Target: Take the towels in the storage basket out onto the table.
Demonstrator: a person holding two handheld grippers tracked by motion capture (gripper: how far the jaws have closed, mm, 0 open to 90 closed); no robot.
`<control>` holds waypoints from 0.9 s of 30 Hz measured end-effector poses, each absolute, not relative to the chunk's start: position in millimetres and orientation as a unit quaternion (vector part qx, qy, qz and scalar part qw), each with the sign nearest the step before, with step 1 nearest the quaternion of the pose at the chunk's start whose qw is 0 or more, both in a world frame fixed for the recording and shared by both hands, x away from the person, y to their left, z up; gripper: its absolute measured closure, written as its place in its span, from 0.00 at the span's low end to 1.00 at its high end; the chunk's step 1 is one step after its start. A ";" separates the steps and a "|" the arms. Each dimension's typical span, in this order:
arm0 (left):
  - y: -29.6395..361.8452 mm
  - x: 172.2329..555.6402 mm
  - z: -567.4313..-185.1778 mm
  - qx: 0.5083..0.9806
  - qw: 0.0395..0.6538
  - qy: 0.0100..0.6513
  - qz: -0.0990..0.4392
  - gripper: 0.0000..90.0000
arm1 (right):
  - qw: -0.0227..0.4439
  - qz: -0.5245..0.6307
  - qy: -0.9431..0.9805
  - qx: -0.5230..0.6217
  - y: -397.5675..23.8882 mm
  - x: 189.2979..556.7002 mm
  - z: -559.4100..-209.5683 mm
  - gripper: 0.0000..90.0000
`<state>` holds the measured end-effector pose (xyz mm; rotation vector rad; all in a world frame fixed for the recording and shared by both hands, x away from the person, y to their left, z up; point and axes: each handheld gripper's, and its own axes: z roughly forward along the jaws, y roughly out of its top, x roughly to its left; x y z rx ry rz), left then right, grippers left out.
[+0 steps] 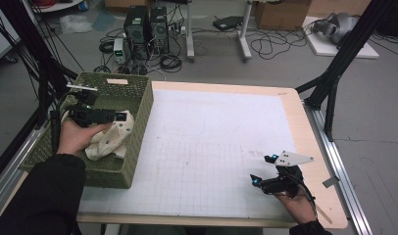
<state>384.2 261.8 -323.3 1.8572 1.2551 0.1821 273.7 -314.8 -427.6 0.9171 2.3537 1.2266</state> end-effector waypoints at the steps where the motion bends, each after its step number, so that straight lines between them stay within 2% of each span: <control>1: 263.5 385.0 -326.7 0.747 0.420 0.508 0.086 0.35 | 0.165 0.432 0.826 0.323 -315.0 273.5 -427.6 0.12; 8: 270.4 389.6 -334.1 0.753 0.374 0.527 0.128 0.31 | 0.165 0.430 0.827 0.323 -315.1 273.5 -428.1 0.12; 18: 266.7 396.1 -346.5 0.774 0.295 0.539 0.155 0.30 | 0.164 0.430 0.828 0.321 -315.3 273.4 -428.3 0.12; 27: 266.3 402.8 -360.0 0.786 0.241 0.551 0.143 0.30 | 0.163 0.429 0.829 0.320 -314.8 272.7 -428.2 0.12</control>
